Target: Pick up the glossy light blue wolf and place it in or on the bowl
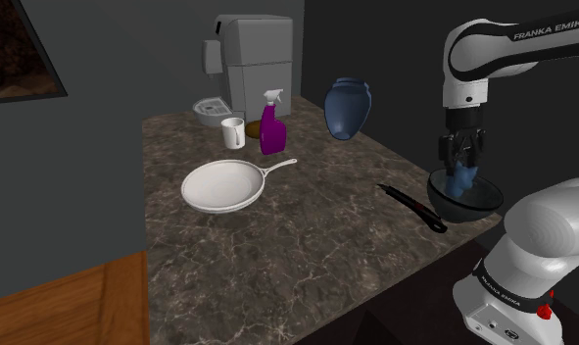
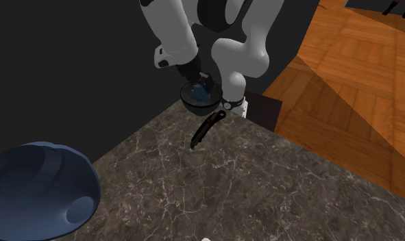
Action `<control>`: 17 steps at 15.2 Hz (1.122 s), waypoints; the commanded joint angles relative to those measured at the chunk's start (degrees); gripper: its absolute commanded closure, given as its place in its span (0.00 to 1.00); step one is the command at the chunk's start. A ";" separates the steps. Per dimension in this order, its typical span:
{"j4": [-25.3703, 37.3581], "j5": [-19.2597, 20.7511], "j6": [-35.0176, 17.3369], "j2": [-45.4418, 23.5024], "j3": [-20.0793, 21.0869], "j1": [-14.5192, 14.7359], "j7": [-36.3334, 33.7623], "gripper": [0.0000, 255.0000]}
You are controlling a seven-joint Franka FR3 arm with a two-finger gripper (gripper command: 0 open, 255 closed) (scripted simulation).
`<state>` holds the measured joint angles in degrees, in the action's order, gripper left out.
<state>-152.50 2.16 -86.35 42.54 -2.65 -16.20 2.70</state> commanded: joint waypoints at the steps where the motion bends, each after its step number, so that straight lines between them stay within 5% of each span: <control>1: 0.00 0.00 0.00 0.00 0.00 0.00 0.00 0.00; 5: 0.00 0.00 0.00 0.00 0.00 0.00 0.00 0.00; 9: 8.77 -0.26 5.50 -3.26 0.16 0.18 0.06 0.00; 17: 8.76 -0.26 5.49 -3.26 0.16 0.19 0.06 0.00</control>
